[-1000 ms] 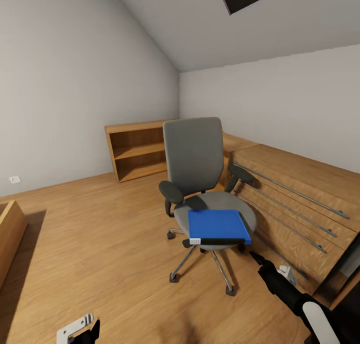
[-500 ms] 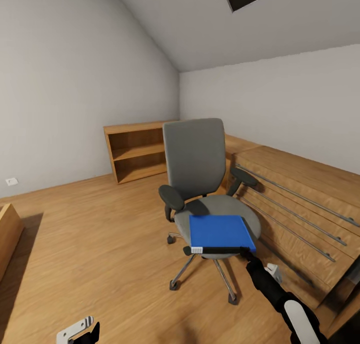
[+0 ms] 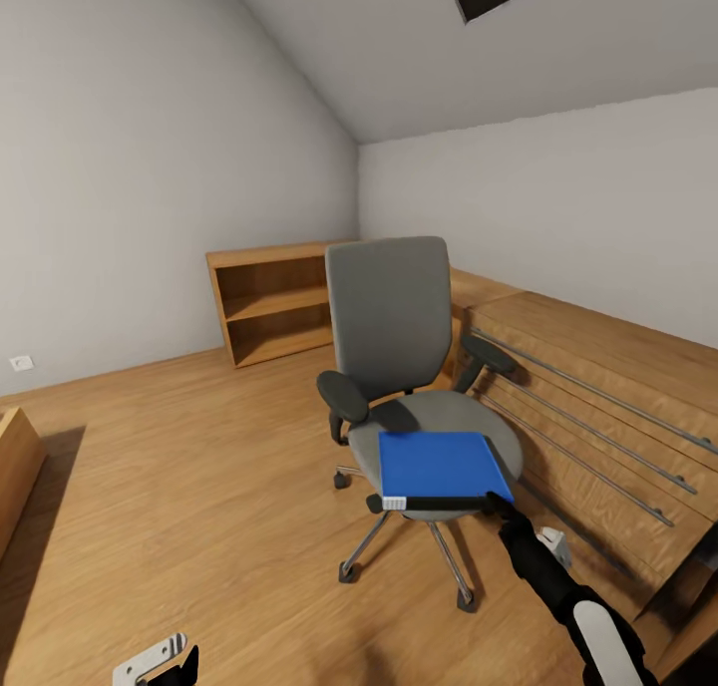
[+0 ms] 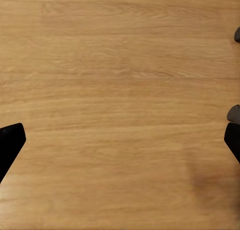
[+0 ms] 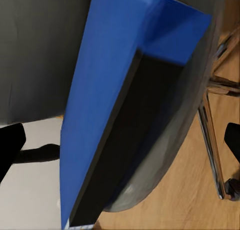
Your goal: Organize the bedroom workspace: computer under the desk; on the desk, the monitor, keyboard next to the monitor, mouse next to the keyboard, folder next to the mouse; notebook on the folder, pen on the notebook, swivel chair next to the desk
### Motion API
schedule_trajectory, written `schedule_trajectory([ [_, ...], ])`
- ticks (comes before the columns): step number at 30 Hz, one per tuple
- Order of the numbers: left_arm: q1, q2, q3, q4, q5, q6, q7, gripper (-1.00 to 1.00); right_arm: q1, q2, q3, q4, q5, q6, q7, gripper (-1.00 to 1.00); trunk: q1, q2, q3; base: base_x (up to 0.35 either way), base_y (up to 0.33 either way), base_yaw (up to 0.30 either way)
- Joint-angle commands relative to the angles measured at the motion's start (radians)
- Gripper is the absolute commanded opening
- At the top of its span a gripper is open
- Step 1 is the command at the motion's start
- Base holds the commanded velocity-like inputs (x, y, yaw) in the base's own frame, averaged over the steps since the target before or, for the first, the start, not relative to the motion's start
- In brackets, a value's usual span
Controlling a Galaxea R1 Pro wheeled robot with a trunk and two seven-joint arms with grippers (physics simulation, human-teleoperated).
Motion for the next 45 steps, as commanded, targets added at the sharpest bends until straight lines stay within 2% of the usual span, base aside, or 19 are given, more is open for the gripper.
schedule_trajectory([
  [1, 0.0, 0.0, -0.001, -0.002, 0.009, 0.004, 0.005, 1.0, -0.001, 0.0, -0.005, 0.0, -0.005, 0.006, 0.002, 1.0, 0.0, 0.0, -0.001, 0.0, 0.0, 0.0],
  [8, 0.0, 0.0, -0.001, -0.002, 0.009, 0.004, 0.004, 1.0, -0.016, -0.001, -0.056, 0.01, -0.005, -0.001, -0.035, 1.0, 0.0, 0.0, -0.001, 0.0, 0.0, 0.0],
  [11, 0.0, 0.0, -0.001, -0.002, 0.009, 0.003, 0.004, 1.0, -0.027, -0.001, -0.063, 0.032, -0.005, -0.002, -0.041, 1.0, 0.0, 0.0, -0.001, 0.0, 0.0, 0.0],
  [20, 0.0, 0.0, -0.001, -0.002, 0.009, 0.003, 0.005, 1.0, -0.041, 0.002, -0.066, 0.053, -0.005, -0.002, -0.044, 1.0, 0.0, 0.0, -0.001, 0.004, 0.0, 0.0],
  [45, 0.0, 0.0, -0.001, 0.0, 0.009, 0.003, 0.005, 1.0, -0.042, 0.002, -0.066, 0.055, -0.005, -0.001, -0.046, 1.0, 0.0, 0.0, -0.001, 0.099, 0.0, 0.0],
])
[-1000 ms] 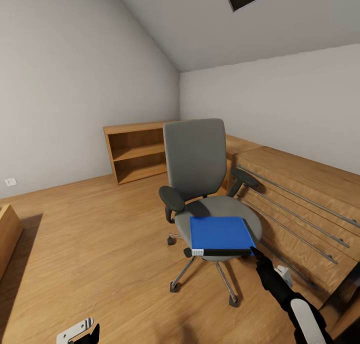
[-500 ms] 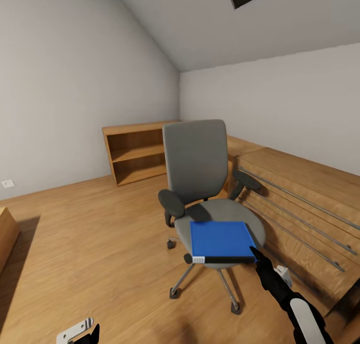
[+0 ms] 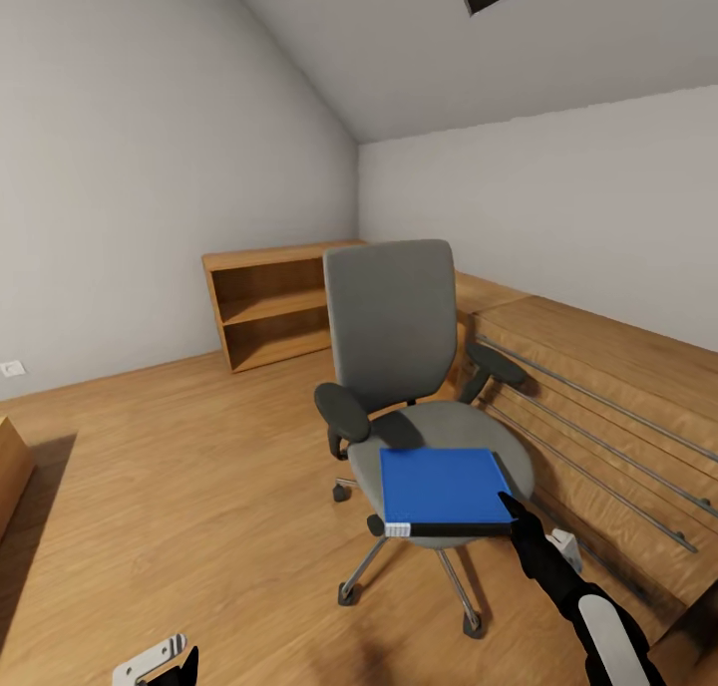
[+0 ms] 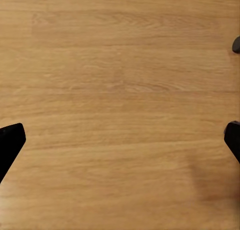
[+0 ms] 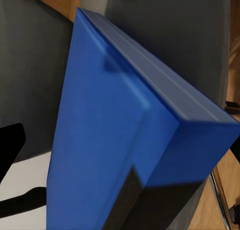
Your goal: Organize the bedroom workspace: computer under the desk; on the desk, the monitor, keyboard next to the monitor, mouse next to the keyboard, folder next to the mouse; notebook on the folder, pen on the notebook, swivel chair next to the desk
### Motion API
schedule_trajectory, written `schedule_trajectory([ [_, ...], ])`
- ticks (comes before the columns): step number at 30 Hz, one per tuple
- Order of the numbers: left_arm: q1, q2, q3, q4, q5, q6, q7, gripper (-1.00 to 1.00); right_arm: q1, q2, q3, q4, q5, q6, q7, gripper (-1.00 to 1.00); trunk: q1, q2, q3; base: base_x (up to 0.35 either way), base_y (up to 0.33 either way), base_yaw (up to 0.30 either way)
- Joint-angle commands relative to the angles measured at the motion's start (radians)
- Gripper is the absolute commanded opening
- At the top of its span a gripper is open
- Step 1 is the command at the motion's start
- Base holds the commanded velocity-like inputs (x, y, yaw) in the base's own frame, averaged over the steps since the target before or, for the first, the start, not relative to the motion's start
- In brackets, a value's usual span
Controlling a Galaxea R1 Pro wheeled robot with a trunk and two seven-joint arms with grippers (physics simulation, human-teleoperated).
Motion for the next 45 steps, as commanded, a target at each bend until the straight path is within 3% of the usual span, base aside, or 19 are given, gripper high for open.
schedule_trajectory([
  [1, 0.0, 0.0, -0.001, -0.002, 0.008, 0.004, 0.005, 1.0, -0.001, 0.0, -0.002, 0.0, -0.004, 0.006, 0.002, 1.0, 0.0, 0.0, -0.001, 0.004, 0.0, 0.0],
  [10, 0.0, 0.0, -0.001, -0.003, 0.007, 0.003, 0.005, 1.0, -0.001, 0.0, -0.002, 0.0, -0.004, 0.006, 0.002, 1.0, 0.0, 0.0, -0.001, 0.001, 0.0, 0.0],
  [11, 0.0, 0.0, -0.001, -0.003, 0.007, 0.003, 0.005, 1.0, -0.001, 0.0, -0.002, 0.0, -0.004, 0.006, 0.001, -1.0, 0.0, 0.0, -0.001, 0.0, 0.0, 0.0],
  [31, 0.0, -0.003, -0.001, -0.007, 0.009, 0.003, 0.006, 1.0, -0.001, 0.0, -0.001, -0.003, -0.004, 0.005, -0.001, -1.0, 0.0, 0.0, -0.001, 0.0, 0.0, 0.0],
  [36, 0.0, -0.002, -0.001, -0.005, 0.008, 0.002, 0.004, 1.0, -0.001, 0.0, -0.001, -0.009, -0.004, 0.005, -0.001, -1.0, -0.019, 0.035, 0.015, 0.0, 0.0, 0.0],
  [45, 0.0, -0.004, -0.002, 0.012, 0.009, 0.003, 0.007, 1.0, 0.001, 0.001, -0.001, -0.151, -0.003, 0.006, 0.001, -1.0, -0.054, 0.098, 0.043, 0.0, 0.0, 0.0],
])
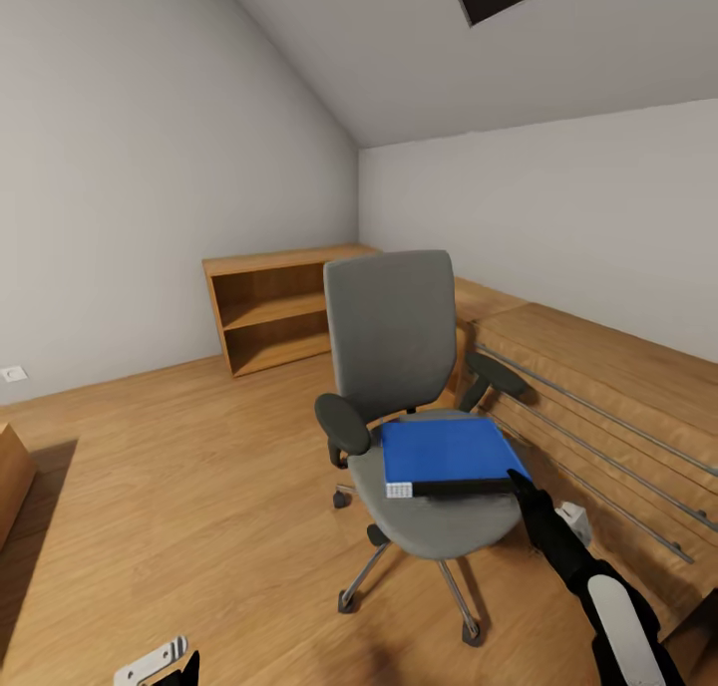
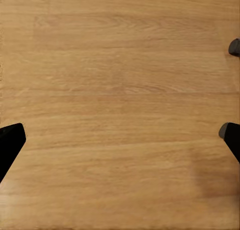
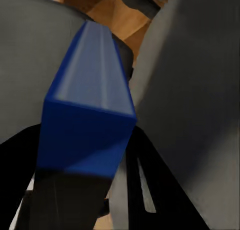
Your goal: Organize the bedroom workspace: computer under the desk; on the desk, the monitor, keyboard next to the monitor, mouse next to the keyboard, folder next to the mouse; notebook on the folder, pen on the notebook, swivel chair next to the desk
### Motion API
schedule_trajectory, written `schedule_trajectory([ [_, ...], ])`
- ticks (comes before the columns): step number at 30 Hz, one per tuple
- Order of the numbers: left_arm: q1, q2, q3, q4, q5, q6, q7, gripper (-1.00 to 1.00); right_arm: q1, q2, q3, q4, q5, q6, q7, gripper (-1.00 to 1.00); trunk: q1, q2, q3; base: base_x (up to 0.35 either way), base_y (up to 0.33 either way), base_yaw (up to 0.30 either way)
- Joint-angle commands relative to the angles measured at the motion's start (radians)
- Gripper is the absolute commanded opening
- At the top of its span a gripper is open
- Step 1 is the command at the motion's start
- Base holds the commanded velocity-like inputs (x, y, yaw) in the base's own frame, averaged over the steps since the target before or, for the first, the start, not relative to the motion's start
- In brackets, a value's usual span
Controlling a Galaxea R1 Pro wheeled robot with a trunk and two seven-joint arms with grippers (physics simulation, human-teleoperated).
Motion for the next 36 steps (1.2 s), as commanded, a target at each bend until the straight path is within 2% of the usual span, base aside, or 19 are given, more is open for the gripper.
schedule_trajectory([
  [1, 0.0, 0.0, -0.001, 0.0, 0.008, 0.004, 0.005, 1.0, 0.0, 0.0, -0.002, -0.01, -0.003, 0.007, 0.002, -1.0, -0.004, 0.007, 0.002, 0.0, 0.0, 0.0],
  [10, 0.0, 0.0, -0.001, 0.006, 0.008, 0.004, 0.006, 1.0, 0.008, -0.003, -0.005, -0.176, 0.0, 0.009, 0.001, -1.0, -0.039, 0.07, 0.031, -0.123, 0.0, 0.0],
  [18, 0.0, 0.001, -0.002, 0.014, 0.01, 0.004, 0.007, 1.0, 0.017, -0.008, -0.019, -0.225, 0.0, 0.014, 0.003, -1.0, -0.069, 0.126, 0.056, -0.327, 0.0, 0.0],
  [20, 0.0, 0.001, -0.002, 0.028, 0.01, 0.005, 0.007, 1.0, 0.031, -0.009, -0.023, -0.258, 0.0, 0.014, 0.003, -1.0, -0.077, 0.14, 0.062, -0.335, 0.0, 0.0],
  [21, 0.0, 0.0, -0.002, 0.07, 0.008, 0.008, 0.007, 1.0, 0.065, -0.014, -0.03, -0.307, 0.001, 0.014, 0.004, -1.0, -0.081, 0.147, 0.065, -0.136, 0.0, 0.0],
  [22, 0.0, 0.0, -0.002, 0.082, 0.008, 0.009, 0.008, 1.0, 0.077, -0.021, -0.033, -0.316, 0.001, 0.015, 0.004, -1.0, -0.085, 0.154, 0.068, -0.087, 0.0, 0.0],
  [29, -0.001, -0.001, -0.003, 0.114, 0.008, 0.012, 0.009, 1.0, 0.097, -0.057, -0.039, -0.332, 0.0, 0.032, 0.004, -1.0, -0.111, 0.203, 0.09, -0.028, 0.0, 0.0],
  [36, -0.001, -0.002, -0.003, 0.128, 0.008, 0.009, 0.009, 1.0, 0.098, -0.06, -0.04, -0.333, 0.0, 0.055, 0.007, -1.0, -0.138, 0.252, 0.112, -0.001, 0.0, 0.0],
])
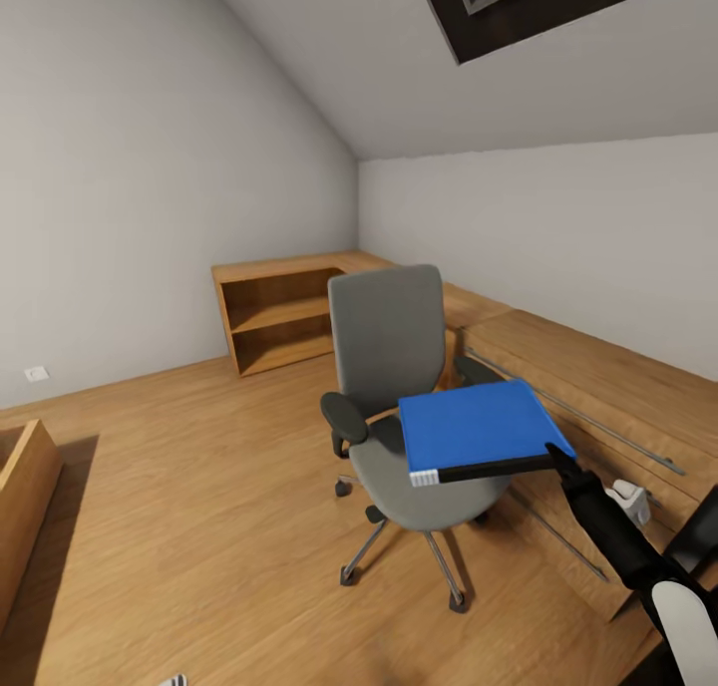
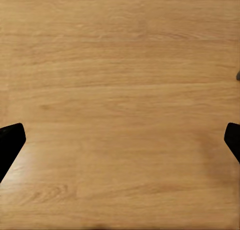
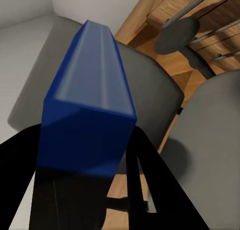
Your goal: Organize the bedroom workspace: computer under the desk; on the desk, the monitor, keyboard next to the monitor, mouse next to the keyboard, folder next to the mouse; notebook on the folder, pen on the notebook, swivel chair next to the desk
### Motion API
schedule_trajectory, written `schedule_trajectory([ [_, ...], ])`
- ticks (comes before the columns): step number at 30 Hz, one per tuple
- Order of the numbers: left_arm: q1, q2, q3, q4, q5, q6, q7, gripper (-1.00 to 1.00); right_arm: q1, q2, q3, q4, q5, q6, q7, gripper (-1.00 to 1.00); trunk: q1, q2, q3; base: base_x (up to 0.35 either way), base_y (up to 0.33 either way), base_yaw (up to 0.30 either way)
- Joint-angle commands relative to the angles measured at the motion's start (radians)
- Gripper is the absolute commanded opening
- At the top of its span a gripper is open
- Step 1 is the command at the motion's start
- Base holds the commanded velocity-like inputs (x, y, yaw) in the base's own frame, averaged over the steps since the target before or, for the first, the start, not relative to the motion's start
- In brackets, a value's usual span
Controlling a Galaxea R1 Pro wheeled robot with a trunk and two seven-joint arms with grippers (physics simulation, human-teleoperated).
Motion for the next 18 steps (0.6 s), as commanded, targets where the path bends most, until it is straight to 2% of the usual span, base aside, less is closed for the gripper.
schedule_trajectory([
  [1, 0.0, 0.0, -0.001, -0.002, 0.009, 0.004, 0.005, 1.0, -0.001, 0.0, -0.002, 0.0, -0.004, 0.007, 0.002, -1.0, -0.004, 0.007, 0.002, 0.0, 0.0, 0.0],
  [10, 0.0, 0.0, -0.001, -0.001, 0.008, 0.002, 0.005, 1.0, 0.002, -0.016, -0.003, 0.0, -0.003, 0.028, 0.001, -1.0, -0.038, 0.07, 0.031, 0.0, 0.0, 0.0],
  [18, 0.0, -0.001, -0.003, -0.001, 0.007, 0.002, 0.004, 1.0, 0.002, -0.018, -0.004, 0.0, -0.003, 0.029, 0.001, -1.0, -0.069, 0.126, 0.056, 0.0, 0.0, -0.019],
])
